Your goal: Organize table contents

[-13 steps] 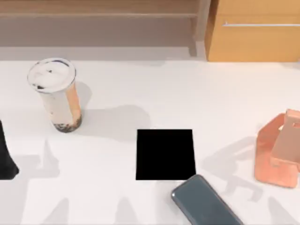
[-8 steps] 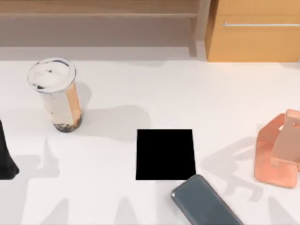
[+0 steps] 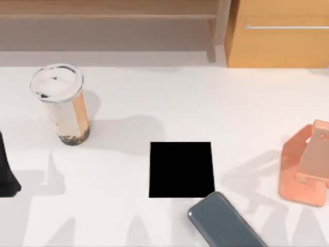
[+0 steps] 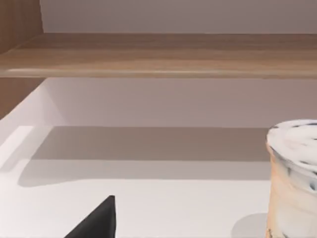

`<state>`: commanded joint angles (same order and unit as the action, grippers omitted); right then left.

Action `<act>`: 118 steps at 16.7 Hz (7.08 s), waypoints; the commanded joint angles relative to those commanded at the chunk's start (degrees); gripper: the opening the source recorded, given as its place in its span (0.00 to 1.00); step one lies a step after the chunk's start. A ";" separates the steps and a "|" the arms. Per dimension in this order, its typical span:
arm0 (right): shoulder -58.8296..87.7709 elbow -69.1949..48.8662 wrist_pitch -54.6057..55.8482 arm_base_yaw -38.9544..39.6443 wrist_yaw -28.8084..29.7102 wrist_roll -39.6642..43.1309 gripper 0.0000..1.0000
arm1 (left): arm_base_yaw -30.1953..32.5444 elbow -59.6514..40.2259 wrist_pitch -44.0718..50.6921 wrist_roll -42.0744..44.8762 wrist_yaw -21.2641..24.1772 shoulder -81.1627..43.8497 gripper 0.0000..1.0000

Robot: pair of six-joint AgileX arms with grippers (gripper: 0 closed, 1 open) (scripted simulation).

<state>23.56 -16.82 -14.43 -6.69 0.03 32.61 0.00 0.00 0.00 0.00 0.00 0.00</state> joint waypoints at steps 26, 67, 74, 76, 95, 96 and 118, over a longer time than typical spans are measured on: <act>75.49 -52.81 -46.48 -21.57 -0.04 102.69 1.00 | 0.00 0.00 0.00 0.00 0.00 0.00 1.00; 84.14 -41.03 -26.04 -21.42 -0.01 102.41 0.00 | 0.00 0.00 0.00 0.00 0.00 0.00 1.00; 80.47 -44.77 -32.42 -21.51 0.85 102.01 0.00 | 0.00 0.00 0.00 0.00 0.00 0.00 1.00; 79.66 -46.16 -34.69 -21.52 0.86 102.05 0.00 | 0.00 0.00 0.00 0.00 0.00 0.00 1.00; 74.02 -55.58 -49.84 -21.56 0.86 101.93 0.00 | 0.00 0.00 0.00 0.00 0.00 0.00 1.00; 74.15 -55.83 -49.74 -21.38 0.78 101.46 0.00 | 0.00 0.00 0.00 0.00 0.00 0.00 1.00; 99.96 -84.60 -45.04 22.64 -6.49 -8.21 0.00 | 0.00 0.00 0.00 0.00 0.00 0.00 1.00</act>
<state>123.52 -101.41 -59.46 15.95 -6.46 24.41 0.00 0.00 0.00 0.00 0.00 0.00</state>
